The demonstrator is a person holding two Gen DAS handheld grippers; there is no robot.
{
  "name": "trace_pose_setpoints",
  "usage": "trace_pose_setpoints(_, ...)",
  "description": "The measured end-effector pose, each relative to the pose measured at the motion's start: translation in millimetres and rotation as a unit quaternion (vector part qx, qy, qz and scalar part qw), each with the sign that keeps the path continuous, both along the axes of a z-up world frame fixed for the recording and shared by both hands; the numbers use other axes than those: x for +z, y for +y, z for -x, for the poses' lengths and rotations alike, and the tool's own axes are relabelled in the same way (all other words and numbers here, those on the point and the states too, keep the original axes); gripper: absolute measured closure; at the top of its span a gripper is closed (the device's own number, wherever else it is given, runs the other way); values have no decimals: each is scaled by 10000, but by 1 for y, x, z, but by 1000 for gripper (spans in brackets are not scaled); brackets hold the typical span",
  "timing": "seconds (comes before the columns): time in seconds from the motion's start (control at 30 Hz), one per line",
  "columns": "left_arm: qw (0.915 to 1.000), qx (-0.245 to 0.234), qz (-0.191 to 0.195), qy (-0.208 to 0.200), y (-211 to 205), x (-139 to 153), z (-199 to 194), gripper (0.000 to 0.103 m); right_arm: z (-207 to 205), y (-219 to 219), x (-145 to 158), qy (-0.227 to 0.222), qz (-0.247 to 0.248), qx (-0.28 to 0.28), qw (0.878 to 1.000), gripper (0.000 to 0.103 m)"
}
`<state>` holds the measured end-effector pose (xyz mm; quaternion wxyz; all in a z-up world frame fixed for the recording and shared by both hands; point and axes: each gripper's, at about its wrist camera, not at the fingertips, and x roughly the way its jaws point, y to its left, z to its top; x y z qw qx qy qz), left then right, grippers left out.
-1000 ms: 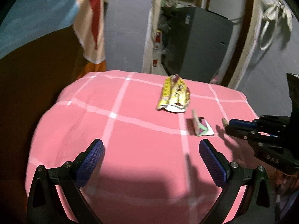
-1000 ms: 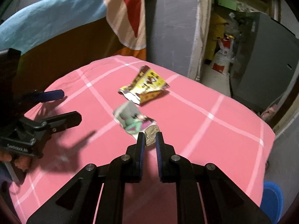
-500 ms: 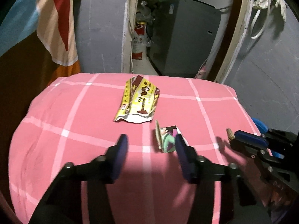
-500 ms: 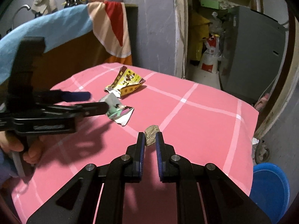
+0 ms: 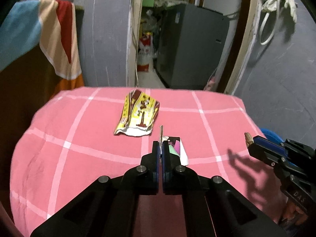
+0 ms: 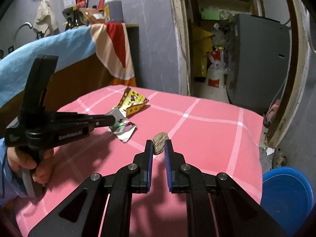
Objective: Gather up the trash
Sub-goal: 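Grasp the white-pink paper scrap with the left gripper while the right lifts the shell, then carry the paper scrap and shell over the blue bucket and open both grippers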
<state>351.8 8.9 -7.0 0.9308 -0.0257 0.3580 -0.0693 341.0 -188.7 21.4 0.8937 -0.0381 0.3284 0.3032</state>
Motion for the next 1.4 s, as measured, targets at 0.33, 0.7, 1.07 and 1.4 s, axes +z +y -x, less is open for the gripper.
trace_pose_setpoints(0.33,9917,-52,303,-1249,-23,37,41,103,32,-36,36,-1022,-658,-490,9914,93)
trace_pose_setpoints(0.7,9693,-617,703,-2274,-94,88,77,103,87,-101,87,-2264,-646,-1235,9640,93)
trace_pose_setpoints(1.07,9631,-1385,794,-2167,-186,85,79,103,113,-176,85,-2345,-434,-2001,9503,93)
trace_pose_setpoints(1.4,9772,-1685,640,-1119,-242,55,44,103,107,-225,43,-1589,-545,-2469,9544,93)
